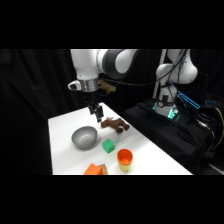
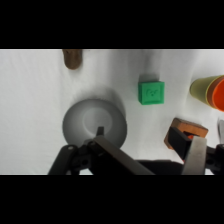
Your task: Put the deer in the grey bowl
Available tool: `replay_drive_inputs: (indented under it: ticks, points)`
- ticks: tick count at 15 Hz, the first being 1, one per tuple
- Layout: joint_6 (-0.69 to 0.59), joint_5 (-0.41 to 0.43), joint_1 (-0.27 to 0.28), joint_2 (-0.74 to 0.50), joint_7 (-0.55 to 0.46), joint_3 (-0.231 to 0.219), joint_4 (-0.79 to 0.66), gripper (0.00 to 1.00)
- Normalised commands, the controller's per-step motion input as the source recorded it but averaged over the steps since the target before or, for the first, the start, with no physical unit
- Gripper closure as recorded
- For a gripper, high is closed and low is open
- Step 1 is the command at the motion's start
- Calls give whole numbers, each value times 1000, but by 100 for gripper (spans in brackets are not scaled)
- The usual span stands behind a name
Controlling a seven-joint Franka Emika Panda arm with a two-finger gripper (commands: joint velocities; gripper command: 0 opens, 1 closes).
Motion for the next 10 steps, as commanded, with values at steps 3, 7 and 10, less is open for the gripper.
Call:
replay_drive_inputs:
  ticks: [3,7,10]
  points:
    - [24,-22,-21,-50,28,7,-60,0]
    - [147,-64,-42,-238,40,-25,-300,0]
    - [276,-92,-81,-397,45,-66,-511,0]
